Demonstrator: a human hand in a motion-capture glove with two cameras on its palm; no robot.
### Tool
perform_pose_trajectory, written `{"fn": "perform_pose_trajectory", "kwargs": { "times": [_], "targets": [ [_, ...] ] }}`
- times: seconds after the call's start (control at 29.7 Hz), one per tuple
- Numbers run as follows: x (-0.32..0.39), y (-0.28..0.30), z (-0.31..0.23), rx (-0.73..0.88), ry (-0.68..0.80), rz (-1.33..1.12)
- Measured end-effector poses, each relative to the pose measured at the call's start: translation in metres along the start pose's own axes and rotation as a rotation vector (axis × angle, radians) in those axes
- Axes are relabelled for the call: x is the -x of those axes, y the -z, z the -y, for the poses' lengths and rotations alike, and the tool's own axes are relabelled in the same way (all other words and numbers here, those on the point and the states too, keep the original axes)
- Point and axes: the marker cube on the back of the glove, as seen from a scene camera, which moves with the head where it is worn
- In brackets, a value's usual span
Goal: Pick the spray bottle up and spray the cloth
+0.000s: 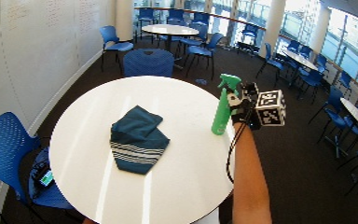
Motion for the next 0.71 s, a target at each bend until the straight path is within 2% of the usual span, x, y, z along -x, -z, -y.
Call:
{"fn": "perform_pose_trajectory", "kwargs": {
  "times": [0.27, 0.71],
  "targets": [
    [0.003, -0.007, 0.01, 0.052, -0.009, 0.044],
    [0.015, -0.022, 0.018, 0.034, 0.044, 0.364]
  ]
}}
